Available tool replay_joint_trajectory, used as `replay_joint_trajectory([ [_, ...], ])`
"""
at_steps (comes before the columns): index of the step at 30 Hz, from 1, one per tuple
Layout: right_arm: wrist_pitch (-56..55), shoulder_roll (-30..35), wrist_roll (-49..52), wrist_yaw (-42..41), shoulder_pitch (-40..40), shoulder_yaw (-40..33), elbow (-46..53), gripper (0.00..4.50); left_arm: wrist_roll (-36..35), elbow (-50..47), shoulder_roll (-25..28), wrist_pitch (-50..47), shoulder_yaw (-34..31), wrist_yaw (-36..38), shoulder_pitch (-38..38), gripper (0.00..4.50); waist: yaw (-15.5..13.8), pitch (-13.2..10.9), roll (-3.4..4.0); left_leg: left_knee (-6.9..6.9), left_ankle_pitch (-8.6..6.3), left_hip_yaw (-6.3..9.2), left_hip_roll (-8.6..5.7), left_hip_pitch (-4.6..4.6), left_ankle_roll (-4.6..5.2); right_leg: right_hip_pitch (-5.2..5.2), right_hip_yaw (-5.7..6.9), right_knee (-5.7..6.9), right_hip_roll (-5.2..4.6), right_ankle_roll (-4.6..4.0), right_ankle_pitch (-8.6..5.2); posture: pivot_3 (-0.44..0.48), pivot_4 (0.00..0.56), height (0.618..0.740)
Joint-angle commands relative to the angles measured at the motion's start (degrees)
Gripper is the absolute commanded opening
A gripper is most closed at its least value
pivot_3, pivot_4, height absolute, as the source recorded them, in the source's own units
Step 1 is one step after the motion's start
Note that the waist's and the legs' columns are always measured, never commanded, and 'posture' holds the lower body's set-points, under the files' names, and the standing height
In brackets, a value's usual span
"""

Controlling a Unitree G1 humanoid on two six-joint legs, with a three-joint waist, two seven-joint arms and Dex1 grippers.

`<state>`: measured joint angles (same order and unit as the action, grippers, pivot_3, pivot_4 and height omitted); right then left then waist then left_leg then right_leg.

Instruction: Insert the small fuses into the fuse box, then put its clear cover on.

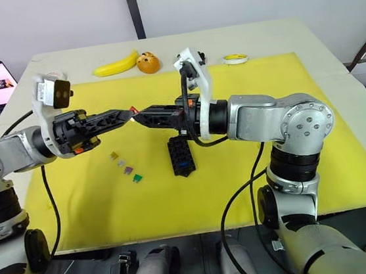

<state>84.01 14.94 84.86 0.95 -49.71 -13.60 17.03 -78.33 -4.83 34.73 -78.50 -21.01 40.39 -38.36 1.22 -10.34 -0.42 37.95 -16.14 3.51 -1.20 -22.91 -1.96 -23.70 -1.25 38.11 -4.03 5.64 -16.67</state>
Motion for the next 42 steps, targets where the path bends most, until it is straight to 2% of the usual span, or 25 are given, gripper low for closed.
replay_joint_trajectory([
  [1,-3.37,1.81,4.41,1.72,-0.26,2.16,0.58,0.07,-1.73,-1.45,0.79,0.91,0.18,-0.67,0.07,0.00,0.00,0.00,0.00,0.00,0.00,0.00,0.00,0.00,0.00,0.00,0.00,0.00,0.00,0.00,0.00,0.000,0.150,0.740],
  [6,-7.55,5.21,8.72,3.70,0.03,5.23,0.28,0.07,-1.93,-1.98,1.49,0.92,0.77,-0.92,0.81,0.00,-0.01,-0.01,-0.01,0.00,0.00,0.00,0.01,-0.02,0.01,0.00,0.00,-0.01,0.01,0.00,0.00,0.000,0.150,0.740],
  [10,-8.72,9.32,7.95,2.33,-0.80,7.61,0.96,0.07,0.55,-3.22,4.73,0.46,2.84,0.76,1.90,0.00,0.03,-0.01,-0.01,0.00,-0.01,0.00,0.03,-0.02,0.01,0.00,-0.01,-0.02,0.05,0.00,0.00,0.000,0.150,0.740],
  [11,-8.11,11.20,6.26,0.50,-1.41,8.45,1.51,0.00,1.54,-3.75,6.30,0.87,3.38,2.15,2.30,0.67,0.03,-0.01,-0.01,0.00,-0.01,0.00,0.05,-0.02,0.02,-0.01,-0.02,-0.03,0.08,0.00,0.00,0.000,0.150,0.740],
  [12,-7.26,13.70,3.61,-2.15,-2.12,9.72,2.42,0.00,3.74,-4.89,8.74,2.06,4.52,4.63,3.01,0.89,0.03,-0.02,0.00,0.00,-0.02,0.00,0.05,-0.03,0.03,-0.01,-0.03,-0.04,0.10,0.00,0.00,0.000,0.150,0.740],
  [14,-6.96,18.23,-1.83,-8.10,-3.16,12.60,4.30,0.00,8.11,-6.59,13.12,5.09,6.91,9.50,4.28,1.85,0.02,-0.02,0.00,0.01,-0.01,-0.01,0.04,-0.17,0.03,-0.15,-0.07,-0.03,0.17,0.00,0.00,0.000,0.150,0.740],
  [17,-12.31,27.69,-16.66,-22.35,-4.92,22.20,8.37,0.00,18.58,-9.12,20.81,14.79,13.22,20.20,7.24,3.33,-0.01,-0.03,0.01,0.03,-0.01,-0.02,0.03,-0.43,0.03,-0.47,-0.09,-0.02,0.31,0.00,0.00,0.000,0.150,0.740],
  [19,-16.94,31.81,-25.07,-30.00,-5.74,27.80,8.78,0.00,22.67,-9.15,22.77,19.59,15.83,24.70,7.83,4.38,-0.04,-0.04,0.03,-0.03,-0.01,-0.05,0.04,-0.45,0.02,-0.56,-0.10,-0.04,0.40,-0.02,-0.01,0.000,0.150,0.740],
  [22,-27.98,37.67,-40.77,-42.78,-7.26,38.12,8.23,0.00,28.96,-10.00,23.45,26.91,19.04,28.33,7.36,4.45,-0.12,-0.09,0.02,-0.02,-0.01,-0.07,0.08,-0.47,0.02,-0.58,-0.10,-0.03,0.40,-0.02,-0.01,0.000,0.150,0.740],
  [26,-35.64,38.64,-52.00,-52.83,-8.60,44.11,5.22,0.00,37.61,-12.37,23.62,36.65,22.31,30.69,9.61,4.45,0.01,-0.16,-0.02,0.00,-0.02,-0.10,0.08,-0.51,0.02,-0.60,-0.13,-0.06,0.36,-0.01,-0.01,0.000,0.150,0.740],
  [31,-39.69,36.89,-59.52,-59.71,-8.33,46.14,2.51,0.00,42.17,-14.07,23.15,42.58,23.40,32.72,12.98,4.45,-0.20,-0.17,-0.01,0.00,-0.03,-0.10,0.23,-0.52,0.04,-0.66,-0.17,-0.04,0.35,-0.01,0.00,0.000,0.150,0.740],
  [42,-44.38,32.16,-70.12,-67.73,-6.32,47.96,-2.23,0.00,46.43,-16.70,19.92,45.19,24.19,28.89,15.87,4.45,-0.29,-0.18,-0.02,0.06,-0.03,-0.09,0.23,-0.53,0.04,-0.63,-0.16,0.00,0.33,-0.01,0.00,0.000,0.150,0.740],
])
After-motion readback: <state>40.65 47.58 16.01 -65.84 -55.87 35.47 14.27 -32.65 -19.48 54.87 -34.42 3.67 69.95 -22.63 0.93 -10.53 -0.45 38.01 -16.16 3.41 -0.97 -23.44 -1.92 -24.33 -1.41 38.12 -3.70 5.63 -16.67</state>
